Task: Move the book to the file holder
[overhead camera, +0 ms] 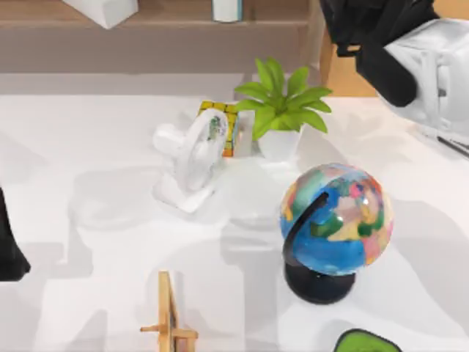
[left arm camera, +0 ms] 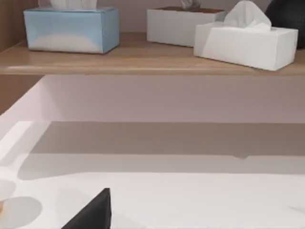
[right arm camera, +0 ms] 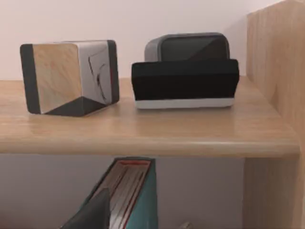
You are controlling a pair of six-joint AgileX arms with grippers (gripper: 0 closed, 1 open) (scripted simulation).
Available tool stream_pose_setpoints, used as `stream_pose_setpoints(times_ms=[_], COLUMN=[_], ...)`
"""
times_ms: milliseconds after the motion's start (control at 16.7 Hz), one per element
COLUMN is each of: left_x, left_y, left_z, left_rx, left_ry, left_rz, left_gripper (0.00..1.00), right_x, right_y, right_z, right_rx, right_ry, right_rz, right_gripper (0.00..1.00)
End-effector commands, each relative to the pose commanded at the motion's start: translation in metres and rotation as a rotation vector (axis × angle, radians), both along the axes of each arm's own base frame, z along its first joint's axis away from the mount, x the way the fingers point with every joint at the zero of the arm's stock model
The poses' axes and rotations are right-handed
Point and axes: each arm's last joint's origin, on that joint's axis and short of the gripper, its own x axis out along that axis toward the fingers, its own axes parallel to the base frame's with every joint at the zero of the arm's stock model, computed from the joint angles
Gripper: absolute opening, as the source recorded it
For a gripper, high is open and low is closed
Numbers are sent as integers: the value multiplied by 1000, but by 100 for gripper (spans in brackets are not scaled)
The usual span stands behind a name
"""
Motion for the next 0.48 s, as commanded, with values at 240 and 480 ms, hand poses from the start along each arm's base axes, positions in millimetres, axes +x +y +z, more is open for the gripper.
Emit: stream_pose_setpoints(times_ms=[240, 480], left_x=[0, 0], left_y=[0, 0], left_z=[0, 0], left_rx=[0, 0], left_ry=[0, 0], left_rz=[0, 0], left_gripper=[100, 100], right_x=[48, 68], right_y=[68, 98], right_z=[-65, -113], right_rx=[-27, -57], right_ry=[80, 138], right_rz=[-70, -136], right_gripper=[100, 100])
